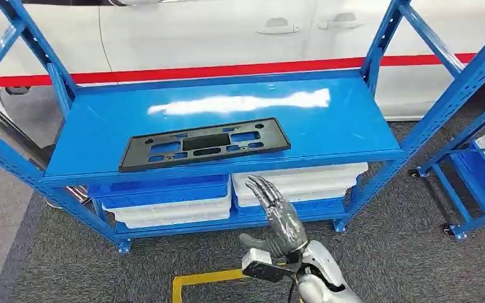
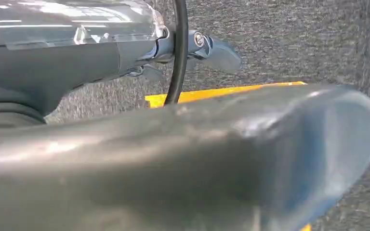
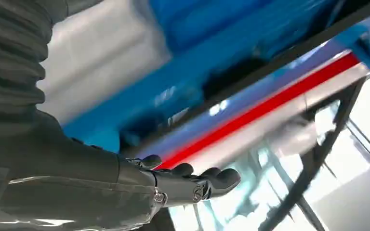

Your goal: Take the parts from the cabinet and place them on the table.

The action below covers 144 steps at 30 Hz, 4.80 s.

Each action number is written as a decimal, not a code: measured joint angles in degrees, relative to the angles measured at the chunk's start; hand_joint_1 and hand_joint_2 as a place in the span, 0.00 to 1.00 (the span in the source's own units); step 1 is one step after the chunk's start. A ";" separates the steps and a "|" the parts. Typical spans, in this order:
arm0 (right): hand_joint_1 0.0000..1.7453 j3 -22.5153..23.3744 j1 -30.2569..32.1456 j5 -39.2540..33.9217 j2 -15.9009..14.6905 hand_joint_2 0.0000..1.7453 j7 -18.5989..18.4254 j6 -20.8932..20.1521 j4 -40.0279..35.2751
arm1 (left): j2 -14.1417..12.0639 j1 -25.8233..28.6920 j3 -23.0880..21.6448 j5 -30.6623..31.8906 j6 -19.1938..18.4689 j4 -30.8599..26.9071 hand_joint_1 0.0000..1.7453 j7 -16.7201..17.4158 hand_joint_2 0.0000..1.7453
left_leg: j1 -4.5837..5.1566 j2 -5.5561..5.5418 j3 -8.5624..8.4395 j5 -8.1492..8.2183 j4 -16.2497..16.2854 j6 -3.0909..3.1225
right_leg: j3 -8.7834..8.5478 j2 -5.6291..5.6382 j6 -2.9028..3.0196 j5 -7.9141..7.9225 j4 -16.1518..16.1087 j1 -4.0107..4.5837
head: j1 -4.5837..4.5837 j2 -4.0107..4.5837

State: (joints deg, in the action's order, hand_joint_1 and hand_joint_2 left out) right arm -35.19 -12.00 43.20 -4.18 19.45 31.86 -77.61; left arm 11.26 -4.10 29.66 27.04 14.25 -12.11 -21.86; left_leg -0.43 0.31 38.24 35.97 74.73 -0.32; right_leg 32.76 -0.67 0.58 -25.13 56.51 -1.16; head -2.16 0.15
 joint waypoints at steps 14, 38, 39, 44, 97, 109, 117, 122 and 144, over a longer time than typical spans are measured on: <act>0.00 1.14 1.03 33.97 -9.65 1.00 5.24 8.05 -5.07 | 1.49 -1.04 -1.68 4.06 0.24 0.04 0.00 2.69 0.00 | 0.41 -1.68 -4.14 -10.09 -14.71 3.22 | 5.39 -0.21 -2.59 -9.14 15.31 -0.87 | 0.02 0.00; 0.00 0.07 -3.97 28.38 -7.98 1.00 0.72 8.31 1.90 | 2.32 -1.72 -2.78 5.94 -0.72 0.24 0.00 3.91 0.00 | -1.87 -1.98 -2.56 -9.07 -12.17 -1.11 | -0.90 -1.65 -3.21 -2.75 3.14 -2.26 | -0.39 0.00; 0.00 -0.02 -4.08 27.97 -7.51 1.00 0.38 8.31 2.10 | 2.32 -1.76 -2.78 6.07 -0.59 0.24 0.00 3.93 0.00 | -1.75 -1.96 -2.53 -9.14 -12.01 -0.63 | -1.03 -1.45 -3.15 -2.54 3.03 -2.25 | -0.42 0.00; 0.00 -0.08 -4.71 25.60 -6.16 1.00 -0.04 8.31 3.10 | 2.29 -1.85 -2.78 6.62 -0.15 0.24 0.00 4.15 0.00 | -1.43 -2.14 -2.50 -9.60 -12.47 0.89 | 4.20 -0.39 -2.46 -8.20 13.42 -2.04 | -0.37 0.00; 0.00 -2.69 -8.74 0.86 -5.44 1.00 -1.24 6.70 12.98 | 2.05 -2.14 -2.58 9.44 5.84 0.31 0.00 3.80 0.00 | -0.19 -1.25 0.06 -8.04 -6.79 -0.88 | -1.13 -1.66 0.60 -0.46 -0.11 0.80 | -0.39 0.00; 0.00 -4.35 -10.16 -3.01 -5.06 1.00 -0.76 4.40 13.64 | 2.14 -2.08 -1.18 7.76 4.39 0.31 0.00 3.47 0.00 | -0.37 -1.91 -3.42 -10.52 -14.49 2.49 | 7.27 -0.25 -2.16 -9.65 18.70 0.01 | -0.26 0.00; 0.00 -4.50 -11.66 -2.77 -4.96 1.00 -0.92 5.39 13.64 | 2.56 -2.21 -0.81 7.58 3.63 0.31 0.00 3.10 0.00 | -0.58 -1.81 -3.53 -10.80 -15.25 1.21 | 0.07 -0.61 0.71 -1.27 1.71 1.41 | -0.26 0.00; 0.00 -4.61 -11.87 -2.70 -5.00 1.00 -0.94 5.41 13.53 | 2.67 -2.31 -0.74 7.56 3.61 0.31 0.00 3.08 0.00 | -0.28 -1.47 -0.57 -6.15 -8.43 -0.02 | -1.55 -1.24 0.96 -0.05 -1.38 0.87 | -0.28 0.00; 0.00 -4.00 -13.02 0.31 -4.98 1.00 -3.52 7.35 14.36 | 2.25 -1.88 -0.68 9.02 2.95 0.31 0.00 4.37 0.00 | -0.92 -2.26 -7.64 -7.09 -14.75 1.77 | 6.38 -0.16 -2.38 1.24 8.62 -0.65 | -0.29 0.00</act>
State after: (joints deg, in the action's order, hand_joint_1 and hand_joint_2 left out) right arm -39.19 -25.02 43.52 -9.16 15.93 39.21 -63.25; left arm 13.51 -5.99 28.98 36.06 17.20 -11.80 -17.49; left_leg -1.35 -1.95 30.59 28.87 59.99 1.44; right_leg 39.13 -0.83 -1.79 -23.89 65.13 -1.82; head -2.45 0.15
